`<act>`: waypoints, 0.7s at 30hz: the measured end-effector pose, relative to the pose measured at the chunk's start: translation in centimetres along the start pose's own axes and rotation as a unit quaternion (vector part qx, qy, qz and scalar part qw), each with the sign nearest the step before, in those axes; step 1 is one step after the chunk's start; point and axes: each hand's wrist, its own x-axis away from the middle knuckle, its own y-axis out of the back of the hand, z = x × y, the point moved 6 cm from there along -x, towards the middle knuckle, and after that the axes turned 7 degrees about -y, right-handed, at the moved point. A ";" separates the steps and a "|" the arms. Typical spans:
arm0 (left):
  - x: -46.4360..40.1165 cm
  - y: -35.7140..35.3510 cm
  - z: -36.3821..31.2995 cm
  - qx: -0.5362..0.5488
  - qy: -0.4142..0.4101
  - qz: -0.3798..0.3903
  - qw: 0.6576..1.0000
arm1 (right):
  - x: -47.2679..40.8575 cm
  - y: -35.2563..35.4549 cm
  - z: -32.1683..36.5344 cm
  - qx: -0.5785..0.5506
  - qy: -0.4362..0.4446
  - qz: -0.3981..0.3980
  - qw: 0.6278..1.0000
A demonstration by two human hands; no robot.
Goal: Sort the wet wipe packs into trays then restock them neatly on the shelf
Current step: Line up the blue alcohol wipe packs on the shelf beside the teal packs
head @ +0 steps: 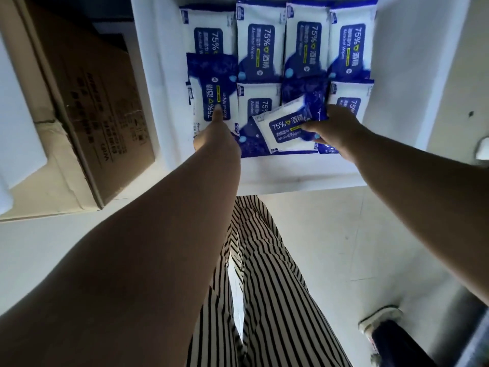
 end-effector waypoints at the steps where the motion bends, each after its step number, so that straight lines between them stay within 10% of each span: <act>1: 0.6 0.3 -0.5 0.006 -0.020 0.001 1.000 | 0.4 0.0 0.0 -0.008 0.000 0.002 1.000; 7: 6.2 3.7 -4.6 -0.045 -0.165 -0.016 0.985 | 5.1 2.3 2.6 -0.062 0.046 -0.033 0.996; 21: 28.9 13.3 -22.3 -0.150 -0.521 0.095 0.835 | 28.0 14.2 14.7 -0.338 0.242 0.027 0.909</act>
